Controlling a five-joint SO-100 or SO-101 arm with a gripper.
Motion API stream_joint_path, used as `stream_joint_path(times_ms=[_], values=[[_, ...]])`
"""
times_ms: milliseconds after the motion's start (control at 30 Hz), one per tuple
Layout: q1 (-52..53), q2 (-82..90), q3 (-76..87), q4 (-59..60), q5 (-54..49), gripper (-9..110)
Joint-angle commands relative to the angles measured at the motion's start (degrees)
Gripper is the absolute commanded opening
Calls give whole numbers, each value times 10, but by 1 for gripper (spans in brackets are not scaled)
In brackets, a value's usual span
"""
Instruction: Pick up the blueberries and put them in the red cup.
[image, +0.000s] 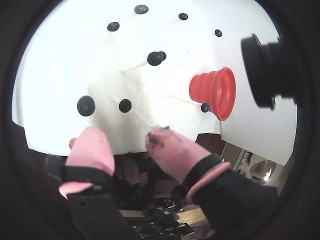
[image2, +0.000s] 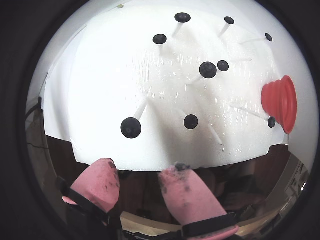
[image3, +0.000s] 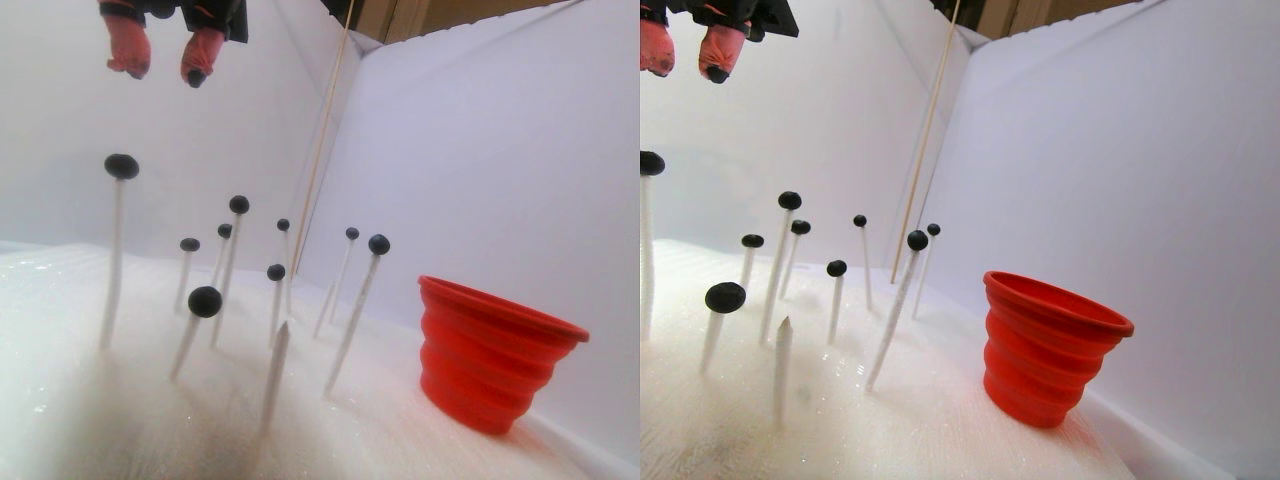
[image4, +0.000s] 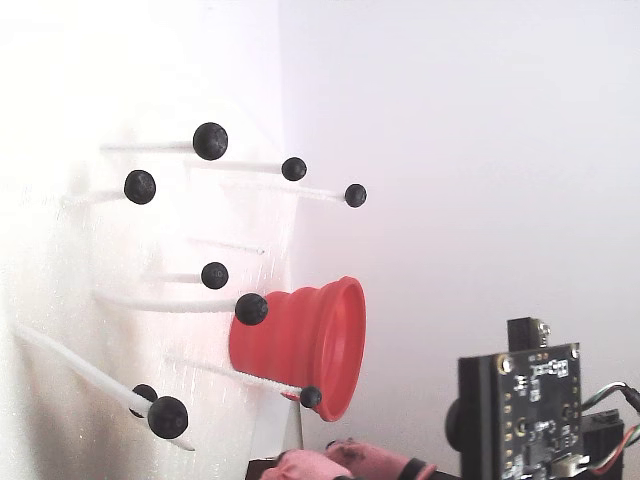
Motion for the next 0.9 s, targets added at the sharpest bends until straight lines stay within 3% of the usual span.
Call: stream_joint_path(times_ms=[0, 867], values=[[-1, -4, -9, -15, -6, 17], [-29, -86, 25, -107, -2, 18]])
